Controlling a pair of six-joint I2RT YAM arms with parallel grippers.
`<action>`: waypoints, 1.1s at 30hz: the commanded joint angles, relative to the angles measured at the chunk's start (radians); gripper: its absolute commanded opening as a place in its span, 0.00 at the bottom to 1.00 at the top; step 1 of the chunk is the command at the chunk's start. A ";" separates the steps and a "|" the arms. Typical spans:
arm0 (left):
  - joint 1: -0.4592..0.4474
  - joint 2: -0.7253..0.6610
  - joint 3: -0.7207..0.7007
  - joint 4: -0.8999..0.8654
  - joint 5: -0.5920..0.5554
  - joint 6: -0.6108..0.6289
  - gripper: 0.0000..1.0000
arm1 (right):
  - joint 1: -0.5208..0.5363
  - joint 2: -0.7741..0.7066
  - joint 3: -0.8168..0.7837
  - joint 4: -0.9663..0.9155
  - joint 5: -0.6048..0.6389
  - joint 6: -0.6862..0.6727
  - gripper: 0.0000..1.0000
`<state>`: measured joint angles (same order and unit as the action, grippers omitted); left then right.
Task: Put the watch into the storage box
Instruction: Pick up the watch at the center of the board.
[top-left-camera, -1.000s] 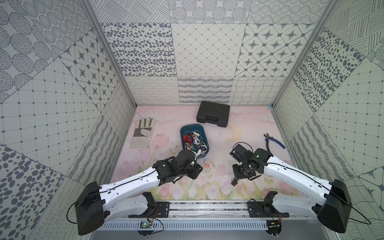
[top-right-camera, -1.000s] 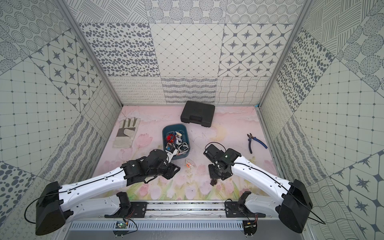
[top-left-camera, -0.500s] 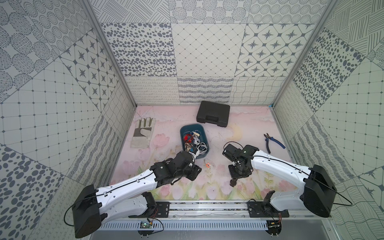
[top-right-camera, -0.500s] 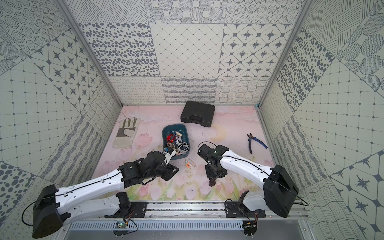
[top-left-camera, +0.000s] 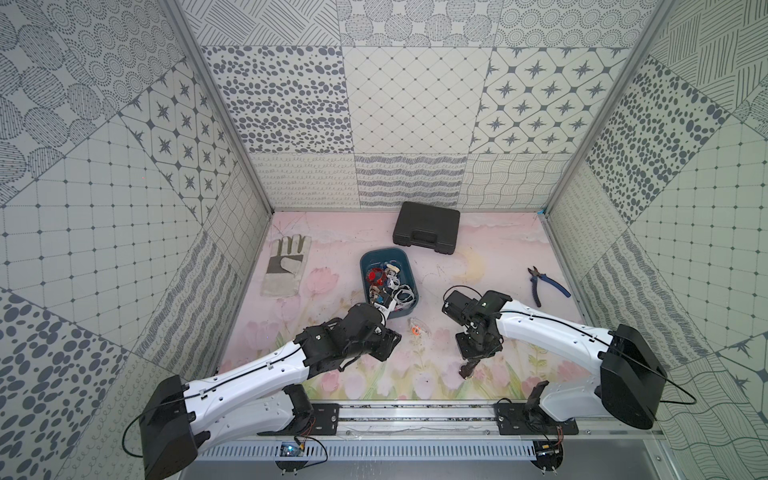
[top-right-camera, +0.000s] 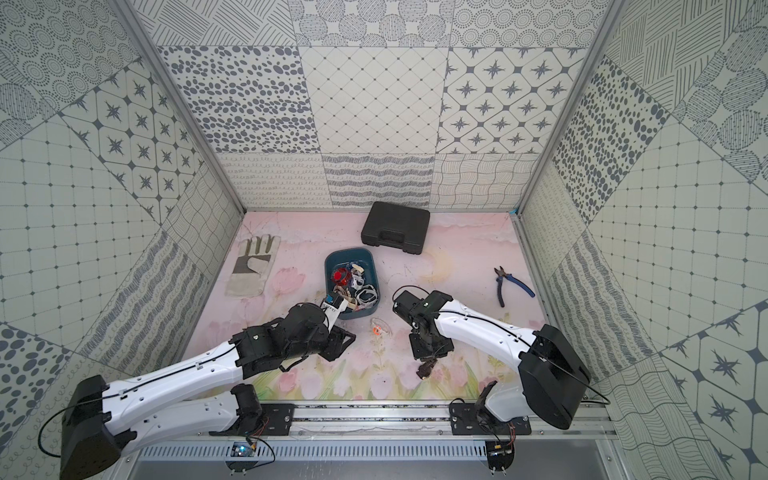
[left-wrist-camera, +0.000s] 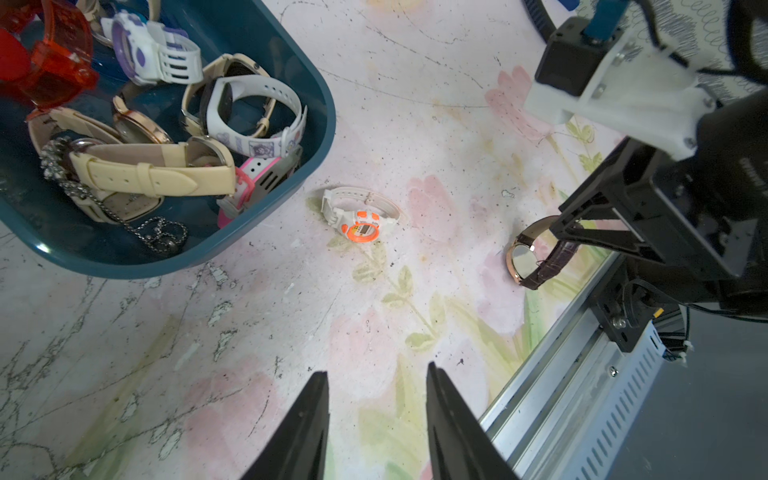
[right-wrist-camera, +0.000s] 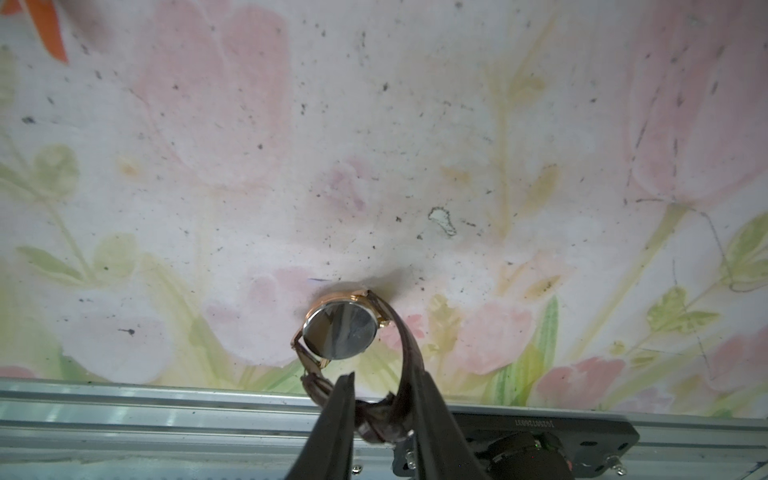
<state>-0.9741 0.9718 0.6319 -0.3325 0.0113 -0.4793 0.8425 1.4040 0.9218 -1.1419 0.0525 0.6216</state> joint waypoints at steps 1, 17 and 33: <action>0.002 -0.007 0.001 -0.020 -0.026 0.025 0.43 | 0.015 -0.012 -0.028 0.025 -0.017 0.014 0.22; 0.003 -0.002 0.002 -0.021 -0.040 0.027 0.43 | -0.008 0.018 0.005 0.127 0.073 -0.023 0.00; 0.005 -0.078 -0.013 -0.060 -0.093 0.002 0.42 | -0.047 0.185 0.341 0.021 0.186 -0.217 0.00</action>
<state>-0.9722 0.9291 0.6216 -0.3481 -0.0296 -0.4767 0.8070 1.5791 1.2095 -1.0763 0.1909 0.4595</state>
